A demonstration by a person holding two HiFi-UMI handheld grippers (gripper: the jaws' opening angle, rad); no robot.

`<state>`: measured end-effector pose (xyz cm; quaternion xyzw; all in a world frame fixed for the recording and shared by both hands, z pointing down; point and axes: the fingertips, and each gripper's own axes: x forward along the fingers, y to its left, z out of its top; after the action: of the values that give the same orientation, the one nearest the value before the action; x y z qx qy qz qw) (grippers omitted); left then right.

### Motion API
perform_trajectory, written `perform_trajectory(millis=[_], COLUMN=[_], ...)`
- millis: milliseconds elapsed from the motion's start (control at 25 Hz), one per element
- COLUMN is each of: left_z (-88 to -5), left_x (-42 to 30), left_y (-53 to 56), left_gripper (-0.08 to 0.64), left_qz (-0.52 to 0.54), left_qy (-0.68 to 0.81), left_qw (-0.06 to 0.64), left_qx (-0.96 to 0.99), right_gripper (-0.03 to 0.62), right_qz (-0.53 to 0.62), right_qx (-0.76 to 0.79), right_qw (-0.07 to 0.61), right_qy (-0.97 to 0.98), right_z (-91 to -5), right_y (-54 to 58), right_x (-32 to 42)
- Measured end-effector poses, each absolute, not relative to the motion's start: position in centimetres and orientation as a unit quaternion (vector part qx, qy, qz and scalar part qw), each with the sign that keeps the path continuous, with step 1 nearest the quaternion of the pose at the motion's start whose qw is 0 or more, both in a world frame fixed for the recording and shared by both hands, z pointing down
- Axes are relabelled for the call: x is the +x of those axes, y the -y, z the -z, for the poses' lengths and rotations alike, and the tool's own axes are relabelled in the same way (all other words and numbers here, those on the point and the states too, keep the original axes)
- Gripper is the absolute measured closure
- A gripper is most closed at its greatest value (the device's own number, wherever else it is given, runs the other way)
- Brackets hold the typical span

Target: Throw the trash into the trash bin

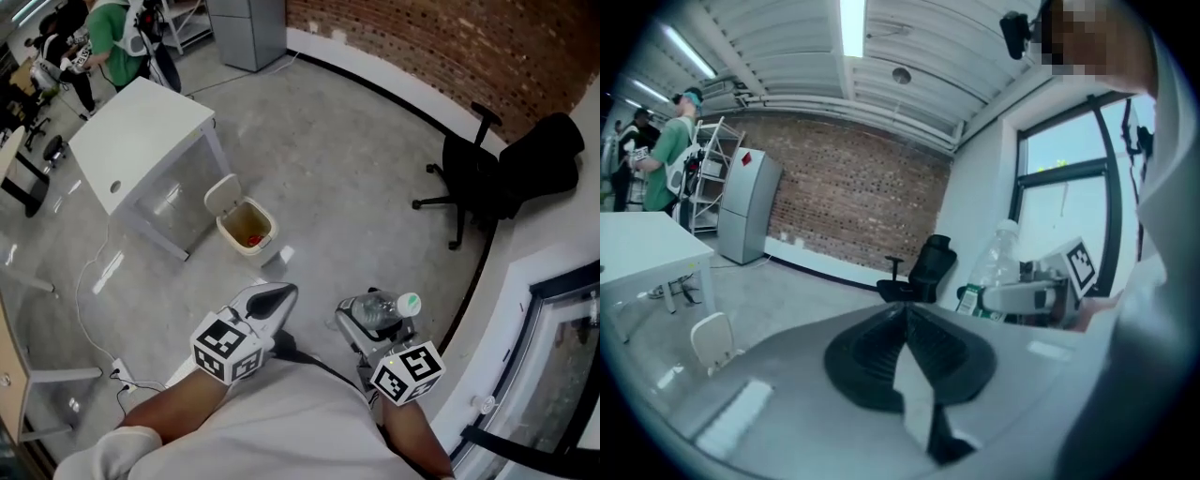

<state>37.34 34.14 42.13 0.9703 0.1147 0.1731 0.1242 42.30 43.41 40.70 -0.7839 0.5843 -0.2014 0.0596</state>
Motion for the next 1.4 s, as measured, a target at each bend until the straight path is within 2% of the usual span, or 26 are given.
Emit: perform_trajectory(millis=[560, 1000, 1400], left_z=[-41.1, -41.6, -42.6], left_x=[42.2, 40.4, 39.1], left_y=[-23.1, -13.3, -8.6], left_gripper=[0.552, 0.552, 0.552], left_qz=[-0.128, -0.11, -0.103], left_qy=[-0.066, 0.005, 0.092], left_qw=[0.146, 0.162, 0.183], left_qx=[0.979, 0.981, 0.973], right_gripper=[0.267, 0.265, 0.267], right_qz=[0.204, 0.197, 0.211], right_qx=[-0.76, -0.718, -0.661], right_qw=[0.004, -0.046, -0.06], right_qy=[-0.617, -0.665, -0.717], right_z=[-39.7, -39.1, -40.1], right_y=[-32.4, -22.8, -17.3], right_x=[48.4, 48.4, 48.5])
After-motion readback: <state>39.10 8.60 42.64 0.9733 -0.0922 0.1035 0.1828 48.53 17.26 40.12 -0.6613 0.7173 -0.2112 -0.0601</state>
